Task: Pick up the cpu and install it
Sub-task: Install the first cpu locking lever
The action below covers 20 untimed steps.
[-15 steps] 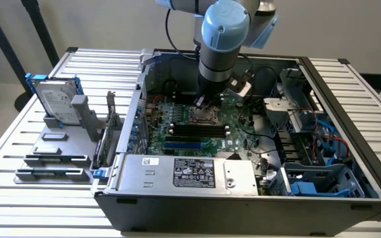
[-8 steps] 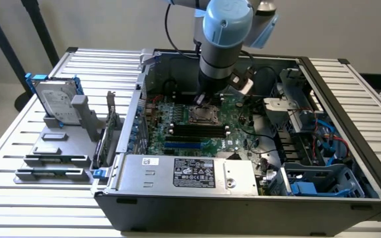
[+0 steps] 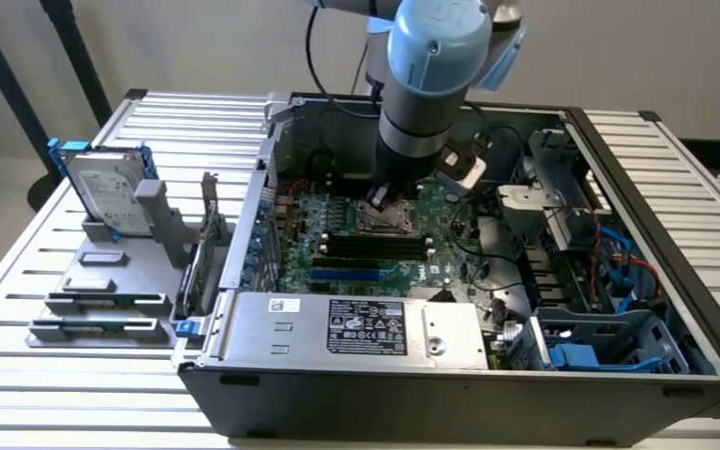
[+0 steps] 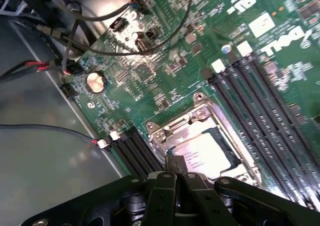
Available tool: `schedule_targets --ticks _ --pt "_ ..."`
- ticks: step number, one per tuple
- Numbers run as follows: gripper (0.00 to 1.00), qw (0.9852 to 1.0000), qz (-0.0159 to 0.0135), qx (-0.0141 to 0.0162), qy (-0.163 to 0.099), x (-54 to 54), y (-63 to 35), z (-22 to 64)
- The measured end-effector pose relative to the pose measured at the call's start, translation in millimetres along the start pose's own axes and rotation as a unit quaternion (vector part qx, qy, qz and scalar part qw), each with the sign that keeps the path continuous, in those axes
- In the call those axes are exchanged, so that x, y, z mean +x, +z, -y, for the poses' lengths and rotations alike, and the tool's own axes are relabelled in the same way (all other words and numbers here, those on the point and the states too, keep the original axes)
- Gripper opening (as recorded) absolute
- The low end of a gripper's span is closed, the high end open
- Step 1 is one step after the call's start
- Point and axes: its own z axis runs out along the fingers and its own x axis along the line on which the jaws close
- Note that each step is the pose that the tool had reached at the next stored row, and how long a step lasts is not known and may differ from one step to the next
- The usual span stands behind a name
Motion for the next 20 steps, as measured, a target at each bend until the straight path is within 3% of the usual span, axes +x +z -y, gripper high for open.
schedule_targets --ticks 9,20 --pt "0.11 1.0 0.0009 0.0042 0.002 -18.9 -18.2 -7.8" --pt "0.11 1.0 0.0011 0.0061 0.003 -38.1 -39.7 -5.9"
